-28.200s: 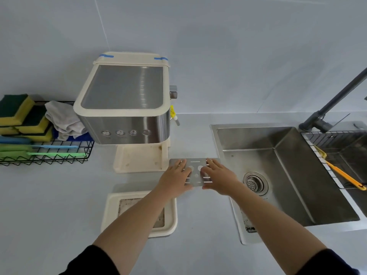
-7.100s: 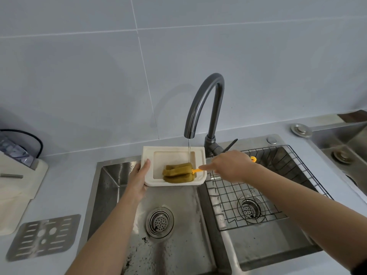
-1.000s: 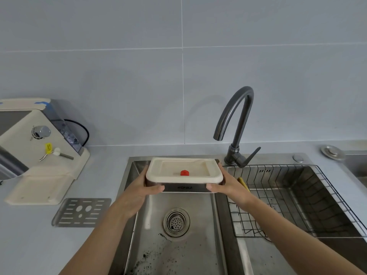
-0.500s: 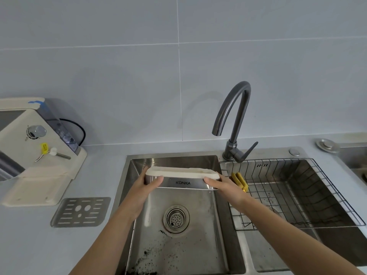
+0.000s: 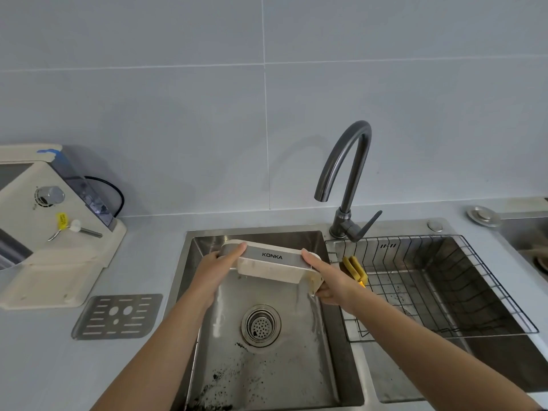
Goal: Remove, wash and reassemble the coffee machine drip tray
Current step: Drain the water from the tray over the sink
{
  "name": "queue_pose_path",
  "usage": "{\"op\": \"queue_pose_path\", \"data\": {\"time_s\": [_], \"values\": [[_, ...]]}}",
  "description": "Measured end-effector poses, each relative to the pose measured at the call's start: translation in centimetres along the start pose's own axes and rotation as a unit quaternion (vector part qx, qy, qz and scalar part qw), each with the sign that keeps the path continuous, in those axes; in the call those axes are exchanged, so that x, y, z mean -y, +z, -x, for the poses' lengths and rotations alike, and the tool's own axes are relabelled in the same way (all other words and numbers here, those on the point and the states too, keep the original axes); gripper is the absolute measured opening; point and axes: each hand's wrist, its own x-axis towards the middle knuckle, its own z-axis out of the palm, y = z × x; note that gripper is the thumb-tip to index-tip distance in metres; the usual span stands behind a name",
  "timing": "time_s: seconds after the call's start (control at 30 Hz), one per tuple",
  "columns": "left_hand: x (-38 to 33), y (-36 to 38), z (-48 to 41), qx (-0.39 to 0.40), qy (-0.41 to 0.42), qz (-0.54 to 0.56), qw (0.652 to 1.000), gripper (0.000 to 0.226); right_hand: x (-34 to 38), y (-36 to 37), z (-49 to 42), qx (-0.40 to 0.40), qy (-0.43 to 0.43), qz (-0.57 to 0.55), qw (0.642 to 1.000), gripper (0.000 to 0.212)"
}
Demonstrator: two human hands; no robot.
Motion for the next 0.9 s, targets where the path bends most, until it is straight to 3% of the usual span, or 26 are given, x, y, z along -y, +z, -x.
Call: {"op": "queue_pose_path", "data": {"time_s": [0.2,0.4,0.5,0.63,0.73,0.83,0.9], "values": [[0.2,0.8,-1.1,-0.036,-0.055,-0.111,0.992,0.084,0.1,0.6,-0.6,-0.013,0.077,-0.016,0.997,0.091],[1.7,2.4,0.1,-0.018,-0.069,-0.178,0.981,0.084,-1.7,1.0,-1.8,-0.011,0.127,-0.064,0.99,0.102],[1.5,2.6,0.3,-0.014,-0.072,-0.176,0.982,0.083,-1.7,1.0,-1.8,-0.015,0.12,-0.064,0.991,0.097],[-0.1,2.0,0.0,-0.017,-0.057,-0.179,0.982,0.088,0.4,0.6,-0.6,-0.021,0.075,-0.057,0.995,0.066],[-1.8,1.1,-0.3,-0.022,-0.028,-0.159,0.987,0.09,2.7,0.2,0.3,-0.038,0.018,0.013,0.999,0.088],[-4.0,0.1,-0.3,-0.034,0.017,-0.148,0.988,0.074,5.0,-0.1,2.2,-0.088,-0.066,0.112,0.988,0.087],[-5.2,-0.7,-0.2,-0.043,0.044,-0.148,0.987,0.076,6.0,-0.8,2.7,-0.118,-0.112,0.121,0.979,0.088]]}}
